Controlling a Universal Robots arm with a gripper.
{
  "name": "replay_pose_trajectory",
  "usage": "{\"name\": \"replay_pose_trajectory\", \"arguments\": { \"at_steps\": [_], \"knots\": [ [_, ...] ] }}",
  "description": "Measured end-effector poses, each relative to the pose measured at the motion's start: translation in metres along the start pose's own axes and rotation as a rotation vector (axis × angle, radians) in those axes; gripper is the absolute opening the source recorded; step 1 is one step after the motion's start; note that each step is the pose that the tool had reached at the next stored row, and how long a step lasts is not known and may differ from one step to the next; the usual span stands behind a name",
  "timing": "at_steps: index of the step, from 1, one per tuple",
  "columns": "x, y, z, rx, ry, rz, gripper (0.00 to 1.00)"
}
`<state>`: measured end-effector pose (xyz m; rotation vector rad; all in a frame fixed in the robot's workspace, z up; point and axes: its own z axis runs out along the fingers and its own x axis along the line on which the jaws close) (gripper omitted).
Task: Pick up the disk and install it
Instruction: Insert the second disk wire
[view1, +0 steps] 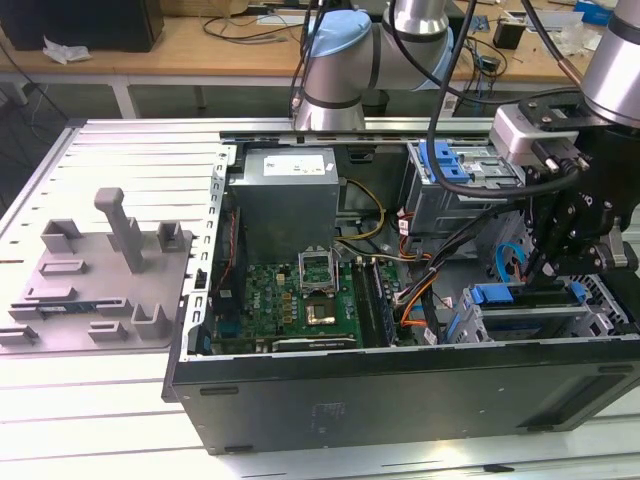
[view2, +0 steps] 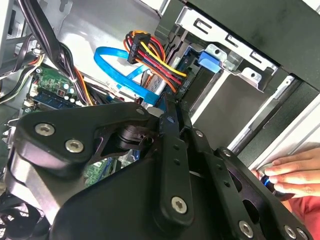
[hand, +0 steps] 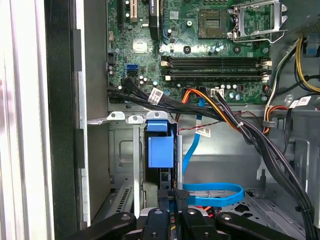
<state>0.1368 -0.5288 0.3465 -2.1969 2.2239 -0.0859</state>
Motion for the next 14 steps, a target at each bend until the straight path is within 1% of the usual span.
{"name": "replay_pose_trajectory", "arguments": {
  "at_steps": [10, 14],
  "knots": [
    [-0.0001, -0.0003, 0.0016, 0.0, 0.0002, 0.0, 0.16],
    [0.0, -0.0003, 0.0017, 0.0, 0.0024, 0.0, 0.16]
  ]
}}
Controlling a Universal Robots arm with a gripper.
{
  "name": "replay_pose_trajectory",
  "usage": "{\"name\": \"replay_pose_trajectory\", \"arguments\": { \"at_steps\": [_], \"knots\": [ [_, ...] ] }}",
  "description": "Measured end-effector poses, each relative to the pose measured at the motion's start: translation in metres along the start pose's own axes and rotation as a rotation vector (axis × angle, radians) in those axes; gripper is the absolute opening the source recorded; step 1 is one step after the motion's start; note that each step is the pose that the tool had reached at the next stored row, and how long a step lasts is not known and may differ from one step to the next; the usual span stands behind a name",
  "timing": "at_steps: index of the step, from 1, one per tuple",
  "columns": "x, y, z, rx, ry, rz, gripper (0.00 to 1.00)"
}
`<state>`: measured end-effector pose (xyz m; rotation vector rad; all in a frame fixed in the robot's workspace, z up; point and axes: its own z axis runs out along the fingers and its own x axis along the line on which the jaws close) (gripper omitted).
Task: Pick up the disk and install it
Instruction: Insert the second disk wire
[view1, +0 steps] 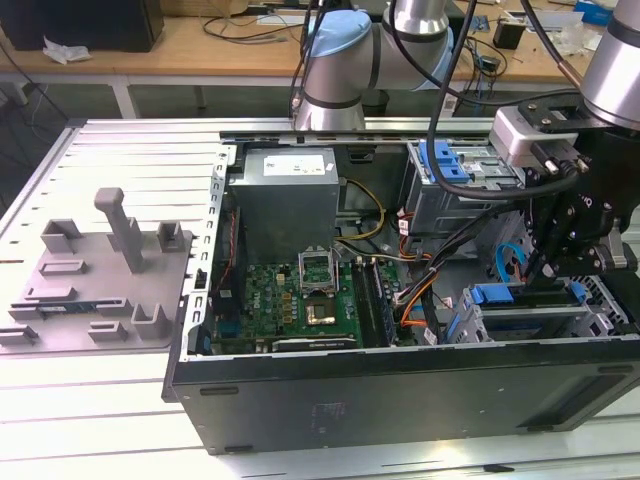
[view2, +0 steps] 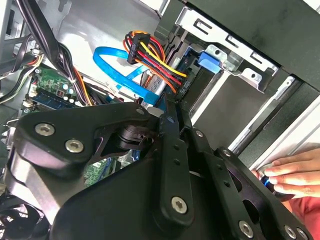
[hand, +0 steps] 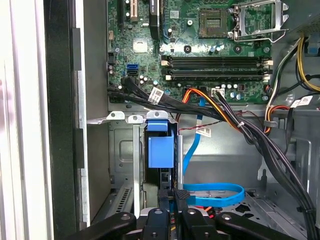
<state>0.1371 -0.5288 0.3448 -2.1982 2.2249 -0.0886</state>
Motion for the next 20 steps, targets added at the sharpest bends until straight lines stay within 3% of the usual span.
{"name": "replay_pose_trajectory", "arguments": {
  "at_steps": [10, 20],
  "knots": [
    [-0.0001, 0.0, 0.0003, 0.0077, 0.002, 0.0, 0.16],
    [-0.0001, 0.0034, 0.0048, 0.0083, 0.002, 0.0, 0.16]
  ]
}}
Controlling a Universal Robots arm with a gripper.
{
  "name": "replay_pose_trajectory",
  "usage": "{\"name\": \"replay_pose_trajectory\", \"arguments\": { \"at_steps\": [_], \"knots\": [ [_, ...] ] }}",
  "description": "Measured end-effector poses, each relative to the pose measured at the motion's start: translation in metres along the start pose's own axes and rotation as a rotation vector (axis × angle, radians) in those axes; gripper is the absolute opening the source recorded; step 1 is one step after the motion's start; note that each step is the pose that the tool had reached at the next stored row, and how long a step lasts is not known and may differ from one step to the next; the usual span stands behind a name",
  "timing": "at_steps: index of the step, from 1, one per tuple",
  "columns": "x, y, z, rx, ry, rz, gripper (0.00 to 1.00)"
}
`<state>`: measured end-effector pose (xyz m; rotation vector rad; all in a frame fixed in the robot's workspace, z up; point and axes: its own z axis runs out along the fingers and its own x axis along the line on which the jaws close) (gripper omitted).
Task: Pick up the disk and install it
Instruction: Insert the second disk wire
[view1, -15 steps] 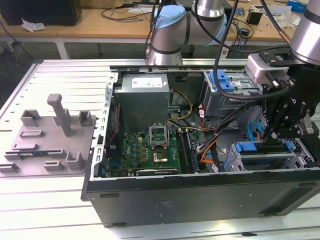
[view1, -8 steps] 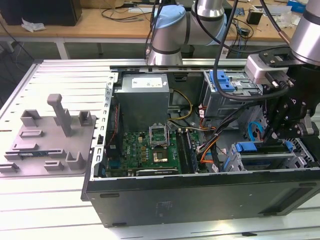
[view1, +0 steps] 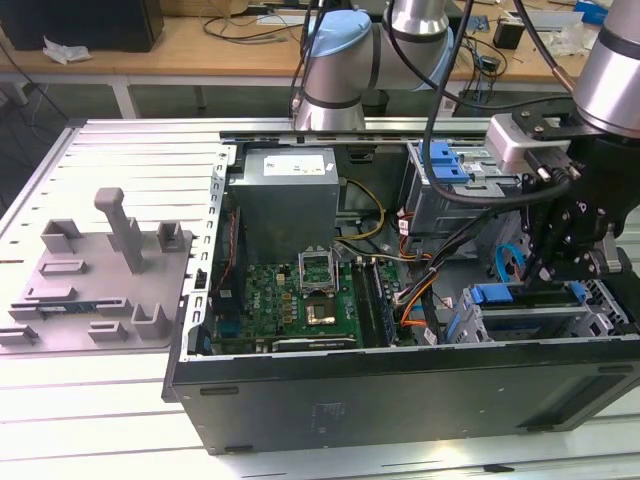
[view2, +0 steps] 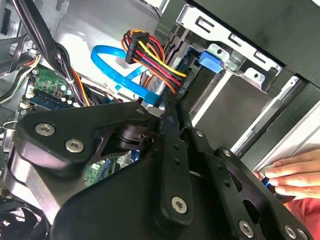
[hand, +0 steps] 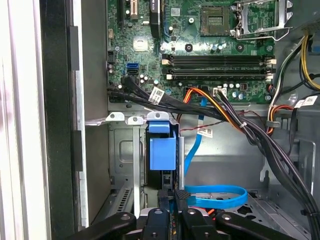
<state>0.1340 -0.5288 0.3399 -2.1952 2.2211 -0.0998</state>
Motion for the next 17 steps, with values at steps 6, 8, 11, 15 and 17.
{"name": "replay_pose_trajectory", "arguments": {
  "at_steps": [6, 8, 11, 15, 17],
  "knots": [
    [0.0001, 0.0029, 0.0, 0.0008, -0.0002, 0.0, 0.16],
    [0.0002, 0.0039, 0.0001, 0.0017, -0.0004, 0.0, 0.23],
    [0.0001, 0.0039, -0.0001, 0.002, -0.0002, 0.0, 0.3],
    [0.0002, 0.0038, -0.003, 0.002, 0.0001, 0.0, 0.3],
    [0.0002, 0.0032, -0.0137, 0.002, 0.0015, 0.0, 0.3]
  ]
}}
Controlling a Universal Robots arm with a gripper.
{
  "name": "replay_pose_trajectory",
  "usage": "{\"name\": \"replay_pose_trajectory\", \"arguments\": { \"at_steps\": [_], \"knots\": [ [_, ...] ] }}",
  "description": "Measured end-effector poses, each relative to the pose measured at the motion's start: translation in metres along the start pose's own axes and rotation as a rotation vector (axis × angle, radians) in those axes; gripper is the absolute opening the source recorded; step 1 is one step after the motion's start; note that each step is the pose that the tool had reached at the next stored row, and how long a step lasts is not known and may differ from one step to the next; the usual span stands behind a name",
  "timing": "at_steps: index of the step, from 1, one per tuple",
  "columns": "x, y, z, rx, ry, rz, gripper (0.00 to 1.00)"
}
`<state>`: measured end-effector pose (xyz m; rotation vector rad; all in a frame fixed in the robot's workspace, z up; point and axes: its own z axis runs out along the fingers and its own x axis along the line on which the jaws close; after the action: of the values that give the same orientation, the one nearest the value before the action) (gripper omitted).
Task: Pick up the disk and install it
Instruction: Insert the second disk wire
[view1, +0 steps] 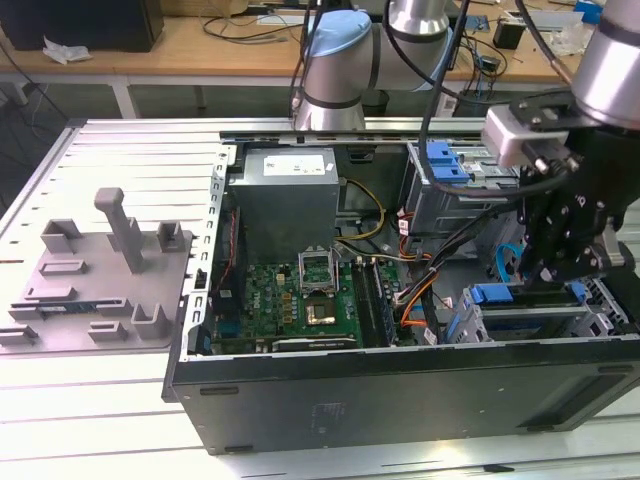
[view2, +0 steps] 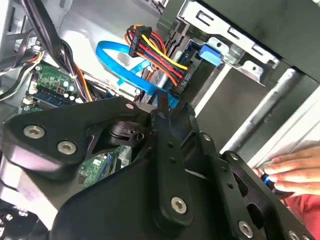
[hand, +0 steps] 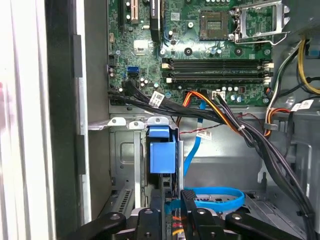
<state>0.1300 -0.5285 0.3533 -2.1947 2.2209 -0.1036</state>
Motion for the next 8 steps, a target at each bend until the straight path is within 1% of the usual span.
{"name": "replay_pose_trajectory", "arguments": {
  "at_steps": [3, 5, 6, 8],
  "knots": [
    [0.0003, -0.0008, -0.0133, 0.0, 0.0044, 0.0, 0.3],
    [0.0007, -0.0017, -0.0286, 0.0001, 0.0103, -0.001, 0.3],
    [0.0008, -0.002, -0.0335, 0.0002, 0.0127, -0.001, 0.3],
    [0.001, -0.0023, -0.0388, 0.0002, 0.0159, -0.001, 0.3]
  ]
}}
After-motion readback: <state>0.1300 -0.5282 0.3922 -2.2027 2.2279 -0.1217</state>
